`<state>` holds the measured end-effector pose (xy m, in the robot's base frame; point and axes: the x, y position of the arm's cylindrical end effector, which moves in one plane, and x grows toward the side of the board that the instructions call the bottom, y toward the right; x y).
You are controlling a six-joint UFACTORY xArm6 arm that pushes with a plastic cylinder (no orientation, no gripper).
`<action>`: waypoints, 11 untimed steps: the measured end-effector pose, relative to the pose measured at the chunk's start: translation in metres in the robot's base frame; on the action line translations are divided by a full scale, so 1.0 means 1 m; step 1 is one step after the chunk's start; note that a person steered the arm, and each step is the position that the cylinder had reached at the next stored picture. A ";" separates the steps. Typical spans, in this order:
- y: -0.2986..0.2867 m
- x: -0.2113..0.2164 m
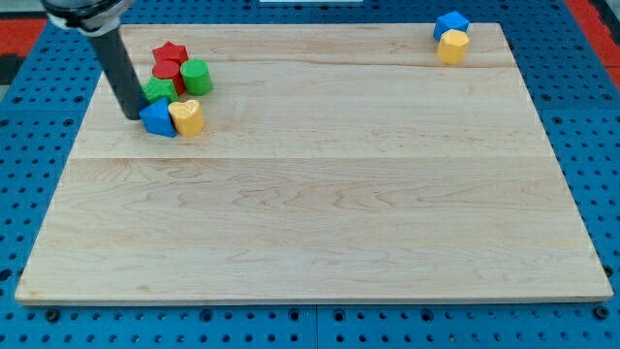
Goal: Slide green star towards top center
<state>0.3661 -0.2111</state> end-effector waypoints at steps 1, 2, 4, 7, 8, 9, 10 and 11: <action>0.040 -0.003; 0.056 -0.011; -0.035 -0.003; 0.080 -0.032; 0.111 -0.041; 0.079 -0.039; 0.044 -0.039; 0.054 -0.059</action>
<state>0.3075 -0.1570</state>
